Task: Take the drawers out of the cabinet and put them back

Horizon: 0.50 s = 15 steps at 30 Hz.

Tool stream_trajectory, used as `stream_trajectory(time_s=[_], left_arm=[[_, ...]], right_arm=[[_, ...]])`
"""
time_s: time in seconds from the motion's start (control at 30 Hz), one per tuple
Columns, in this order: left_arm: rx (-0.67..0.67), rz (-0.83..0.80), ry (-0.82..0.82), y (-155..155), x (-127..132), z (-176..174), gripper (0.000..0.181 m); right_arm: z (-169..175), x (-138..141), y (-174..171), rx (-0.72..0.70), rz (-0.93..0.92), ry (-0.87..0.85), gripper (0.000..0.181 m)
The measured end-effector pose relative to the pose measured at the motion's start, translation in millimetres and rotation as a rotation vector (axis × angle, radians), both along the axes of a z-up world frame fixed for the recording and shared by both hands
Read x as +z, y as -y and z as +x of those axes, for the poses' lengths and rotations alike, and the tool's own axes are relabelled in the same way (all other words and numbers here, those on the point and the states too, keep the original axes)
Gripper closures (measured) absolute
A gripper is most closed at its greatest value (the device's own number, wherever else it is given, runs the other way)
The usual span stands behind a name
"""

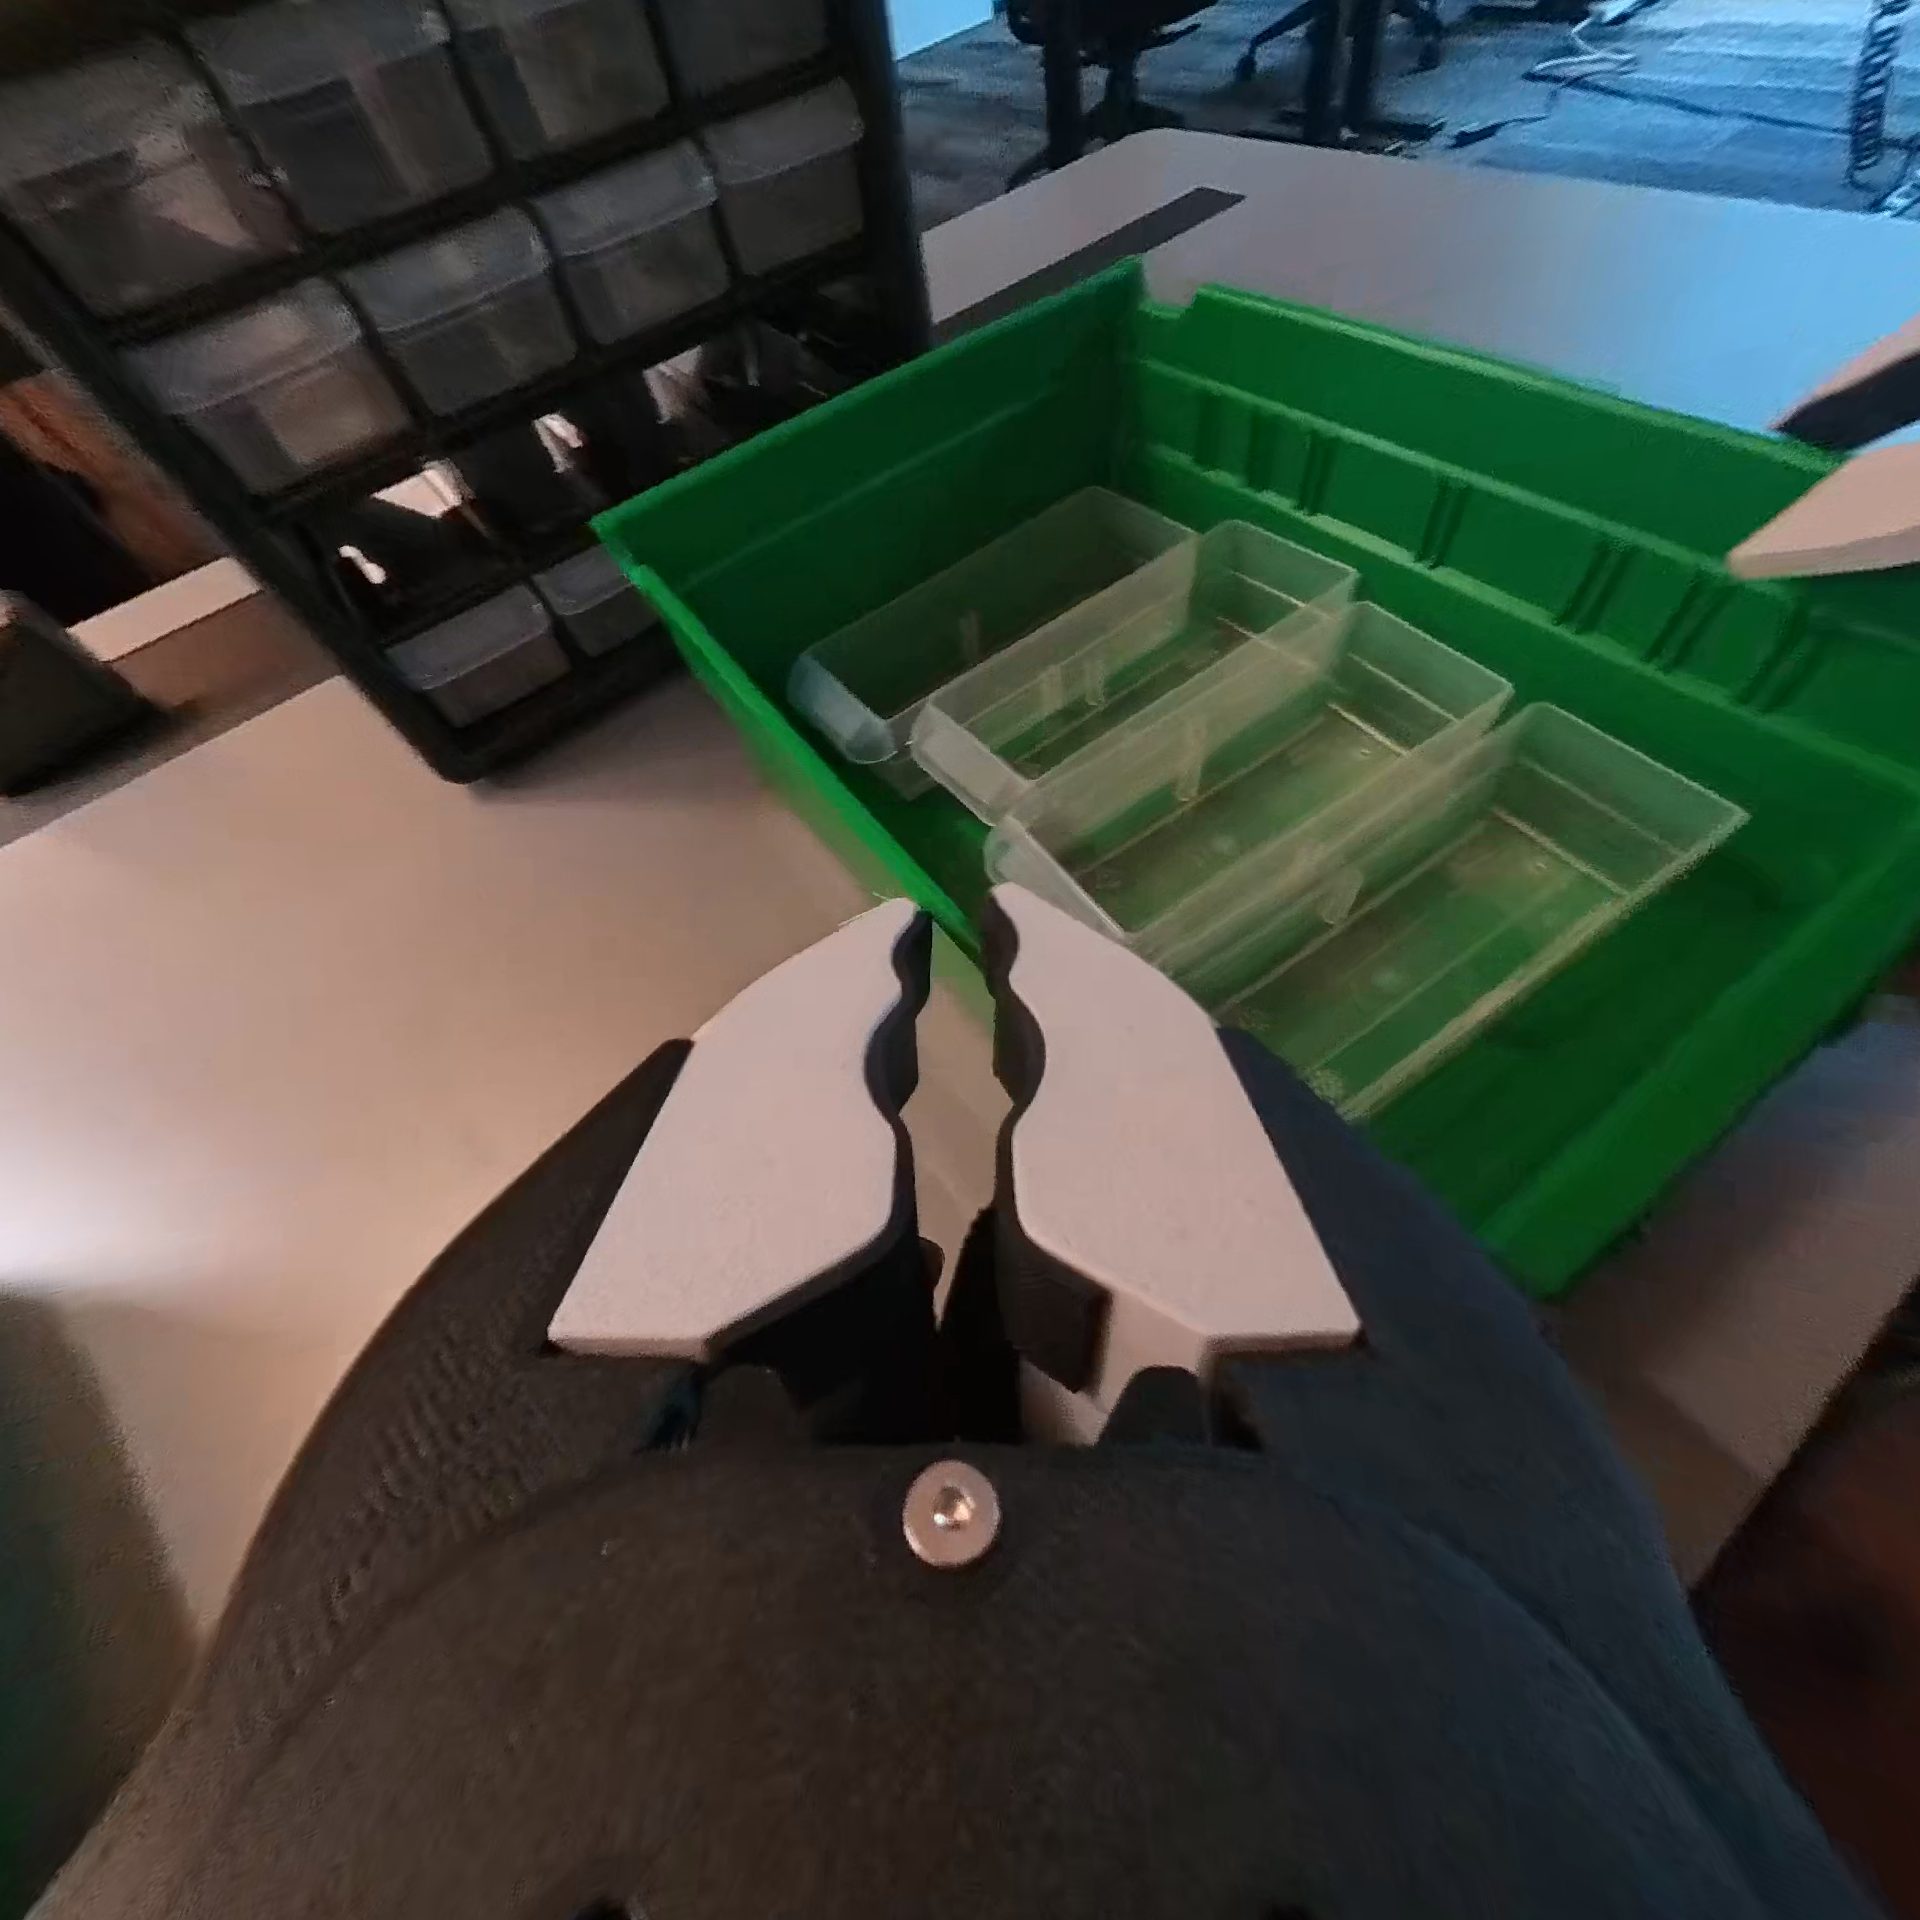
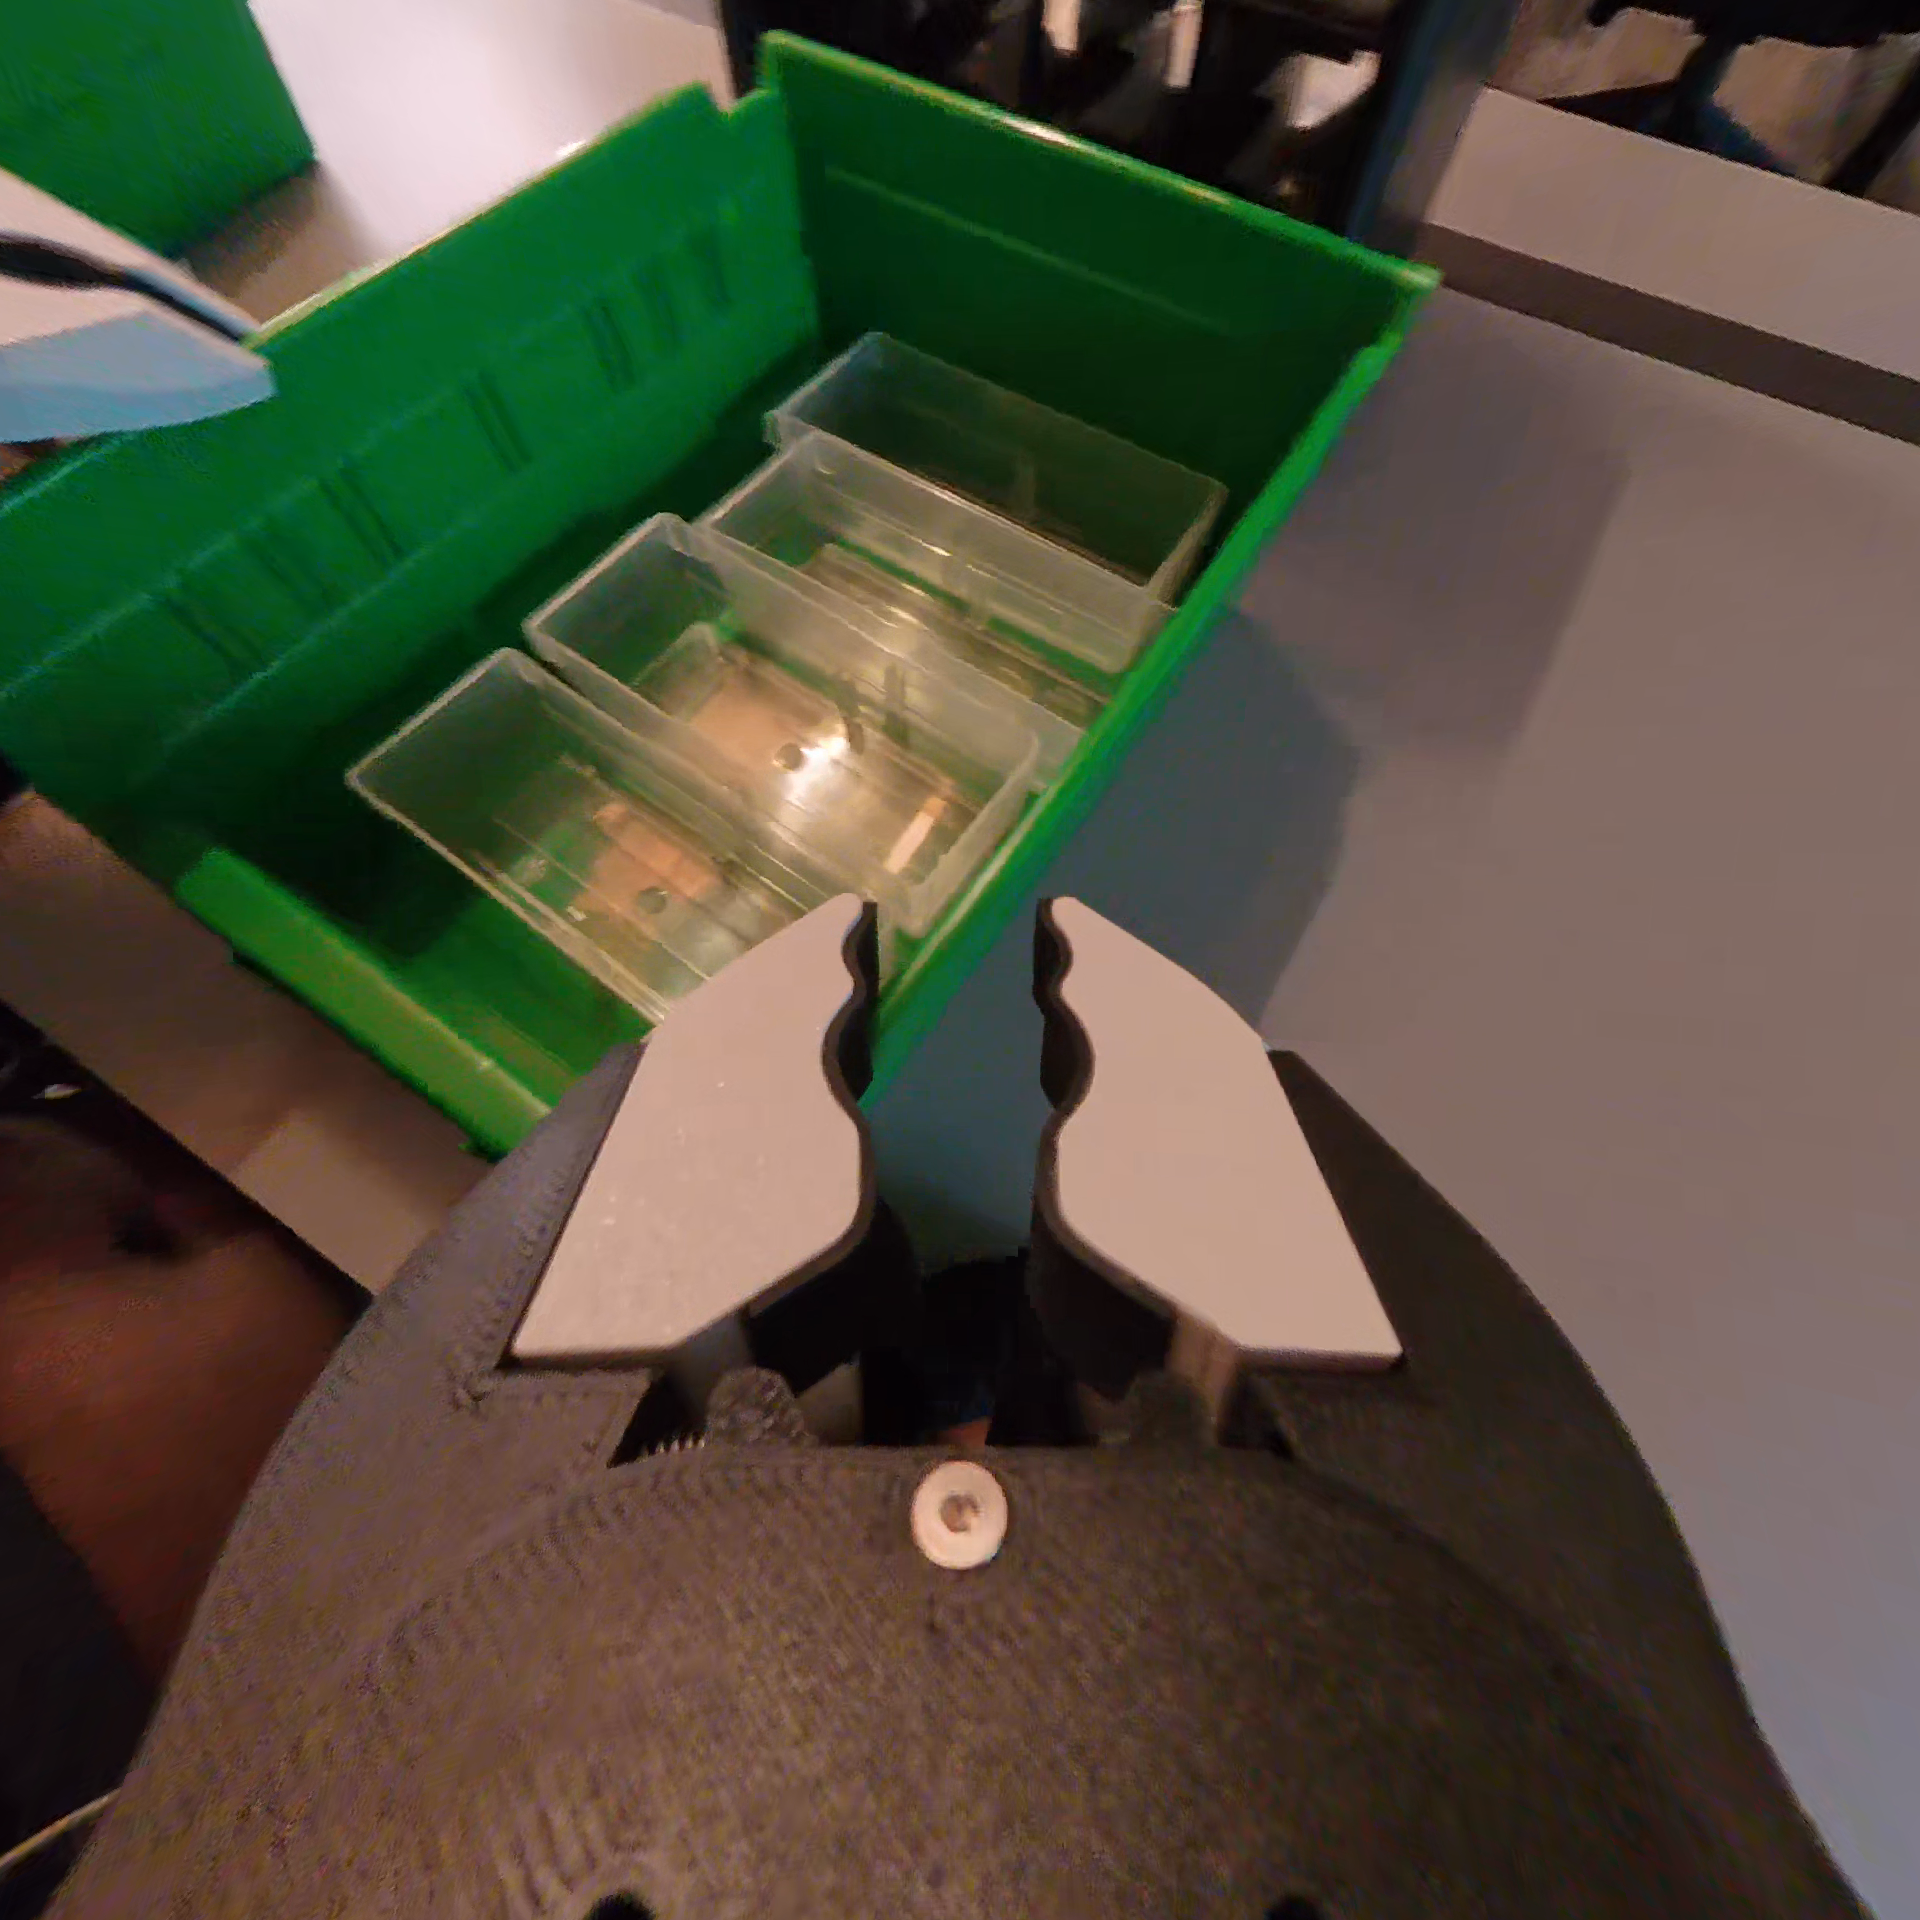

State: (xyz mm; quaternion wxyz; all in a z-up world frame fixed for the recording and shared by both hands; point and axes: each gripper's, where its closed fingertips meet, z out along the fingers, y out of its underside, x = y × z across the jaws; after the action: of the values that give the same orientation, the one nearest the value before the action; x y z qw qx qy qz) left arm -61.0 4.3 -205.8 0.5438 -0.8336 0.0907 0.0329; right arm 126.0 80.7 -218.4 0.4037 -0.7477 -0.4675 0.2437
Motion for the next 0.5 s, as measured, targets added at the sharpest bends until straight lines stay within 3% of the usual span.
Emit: stream_trajectory(time_s=[0.03,0.1,0.2,0.27,0.4,0.5], left_arm=[[0.013,-0.002,-0.016,1,1,-5,0.173],[0.062,0.016,-0.049,5,6,-22,0.181],[0.253,-0.015,-0.25,21,10,-77,0.181],[0.241,-0.045,-0.202,29,6,-90,0.181],[0.075,0.033,0.045,31,24,-62,0.178],[-0.105,0.065,0.149,33,41,-12,0.128]], right_arm=[[-8,-3,5,0.027,-0.001,0.004,0.155],[-21,-4,9,0.04,0.023,0.001,0.154],[-30,-2,14,0.063,0.034,-0.015,0.152],[-29,-2,14,0.069,0.041,-0.016,0.151],[-28,1,15,0.07,0.024,-0.034,0.151],[-28,2,16,0.075,0.02,-0.037,0.15]])
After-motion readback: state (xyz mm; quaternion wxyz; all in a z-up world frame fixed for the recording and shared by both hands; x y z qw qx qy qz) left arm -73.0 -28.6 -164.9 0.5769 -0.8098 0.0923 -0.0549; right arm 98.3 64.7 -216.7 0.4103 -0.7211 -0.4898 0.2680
